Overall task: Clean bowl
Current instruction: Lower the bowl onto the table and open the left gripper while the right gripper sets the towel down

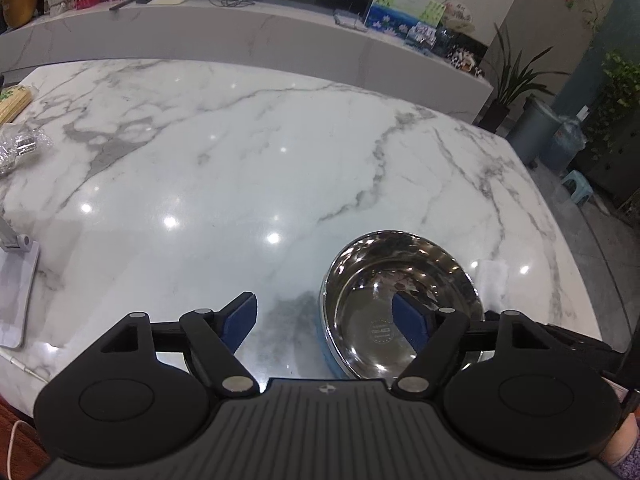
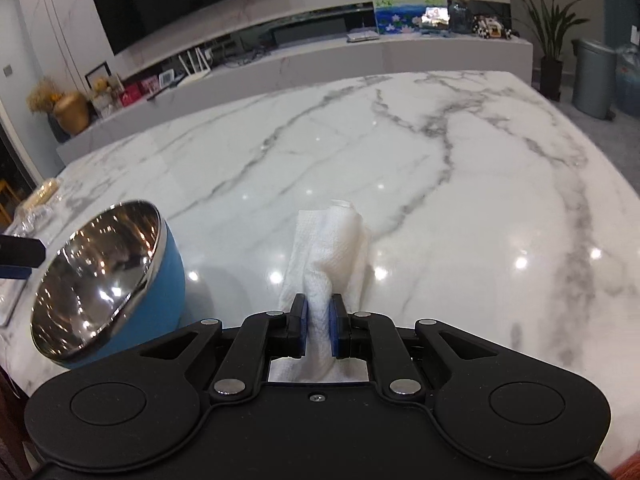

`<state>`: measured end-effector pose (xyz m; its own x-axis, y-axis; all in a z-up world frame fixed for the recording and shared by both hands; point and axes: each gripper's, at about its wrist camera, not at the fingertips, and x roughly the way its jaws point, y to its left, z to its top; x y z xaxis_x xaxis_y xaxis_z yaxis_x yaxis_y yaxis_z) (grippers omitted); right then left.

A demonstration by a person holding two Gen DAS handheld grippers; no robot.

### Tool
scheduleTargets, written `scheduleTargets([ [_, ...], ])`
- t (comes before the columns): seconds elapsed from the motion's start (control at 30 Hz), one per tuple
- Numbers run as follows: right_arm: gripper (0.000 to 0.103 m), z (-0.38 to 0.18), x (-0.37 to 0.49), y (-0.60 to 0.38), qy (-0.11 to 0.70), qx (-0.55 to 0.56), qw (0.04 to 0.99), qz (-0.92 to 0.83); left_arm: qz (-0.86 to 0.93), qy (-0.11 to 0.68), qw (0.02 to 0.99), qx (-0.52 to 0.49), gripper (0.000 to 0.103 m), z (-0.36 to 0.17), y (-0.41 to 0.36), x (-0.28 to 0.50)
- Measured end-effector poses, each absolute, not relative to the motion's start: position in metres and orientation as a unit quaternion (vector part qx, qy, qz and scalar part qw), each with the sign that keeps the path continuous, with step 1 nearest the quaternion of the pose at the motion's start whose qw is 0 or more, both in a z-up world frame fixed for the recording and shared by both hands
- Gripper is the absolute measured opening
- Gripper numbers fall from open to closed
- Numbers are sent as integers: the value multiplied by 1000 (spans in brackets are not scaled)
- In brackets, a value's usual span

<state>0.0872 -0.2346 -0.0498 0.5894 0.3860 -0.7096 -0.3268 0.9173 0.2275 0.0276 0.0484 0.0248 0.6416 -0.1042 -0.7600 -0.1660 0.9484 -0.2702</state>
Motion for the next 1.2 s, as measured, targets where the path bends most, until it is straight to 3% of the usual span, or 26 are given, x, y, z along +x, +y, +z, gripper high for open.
scheduleTargets([
  [0.23,14,-41,87,-230,413,1,891,189,4,387,906,-173,78,31,52,16],
  [0.27,17,-39,86,-230,411,-1,892,188,1,381,907,-177,78,31,53,14],
  [0.3,30,-35,85,-229,409,-5,893,186,-2,375,909,-180,78,32,54,13],
  [0.37,44,-26,79,-228,401,-13,899,177,-6,365,913,-184,78,33,55,11],
  [0.43,44,-19,75,-225,395,-21,902,173,-5,357,916,-183,78,34,55,8],
  [0.67,60,0,60,-219,384,-29,909,162,-27,342,920,-188,79,34,53,2],
  [0.77,66,7,49,-215,383,-29,909,163,-34,345,918,-194,102,33,53,-1],
  [1.03,84,8,17,-205,382,-29,913,141,-42,340,925,-167,103,35,38,-12],
  [1.1,95,7,13,-203,383,-27,913,138,-38,344,924,-161,103,34,36,-14],
  [1.2,98,5,7,-200,385,-24,913,133,-30,353,923,-154,103,32,33,-15],
])
